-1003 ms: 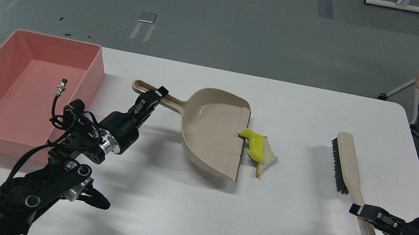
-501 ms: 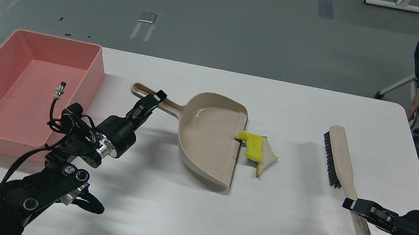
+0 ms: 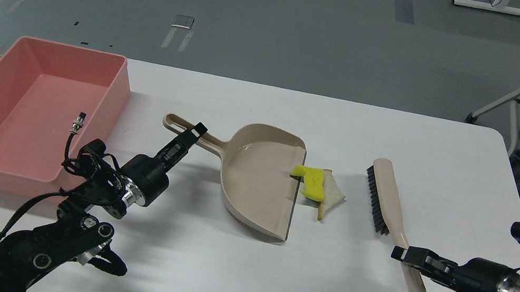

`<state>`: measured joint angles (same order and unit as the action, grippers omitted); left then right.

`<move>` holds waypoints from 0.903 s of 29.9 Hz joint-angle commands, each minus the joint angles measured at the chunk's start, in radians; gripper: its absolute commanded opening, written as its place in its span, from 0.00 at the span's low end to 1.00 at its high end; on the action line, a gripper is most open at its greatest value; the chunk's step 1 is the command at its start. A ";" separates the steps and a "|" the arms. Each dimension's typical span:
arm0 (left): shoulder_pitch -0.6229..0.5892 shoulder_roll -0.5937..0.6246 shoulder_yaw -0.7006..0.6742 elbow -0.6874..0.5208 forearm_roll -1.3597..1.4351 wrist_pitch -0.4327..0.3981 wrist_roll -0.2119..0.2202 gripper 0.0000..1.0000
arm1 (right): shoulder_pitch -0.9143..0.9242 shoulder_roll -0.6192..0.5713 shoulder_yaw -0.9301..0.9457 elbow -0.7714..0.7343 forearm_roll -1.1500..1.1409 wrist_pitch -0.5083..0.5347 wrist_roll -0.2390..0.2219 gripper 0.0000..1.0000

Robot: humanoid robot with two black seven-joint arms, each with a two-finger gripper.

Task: Sweep and dump garbage into bin
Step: 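Sweep the brush toward the dustpan, pushing the yellow garbage in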

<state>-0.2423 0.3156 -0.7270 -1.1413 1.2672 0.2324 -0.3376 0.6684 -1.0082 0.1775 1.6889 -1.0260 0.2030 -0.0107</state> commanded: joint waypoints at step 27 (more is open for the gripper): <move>0.001 -0.004 0.000 -0.009 0.000 0.001 0.003 0.00 | 0.244 0.415 -0.135 -0.199 0.142 0.018 0.020 0.00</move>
<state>-0.2411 0.3124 -0.7271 -1.1493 1.2673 0.2330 -0.3359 0.8997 -0.5827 0.0413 1.4812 -0.8888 0.2209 0.0080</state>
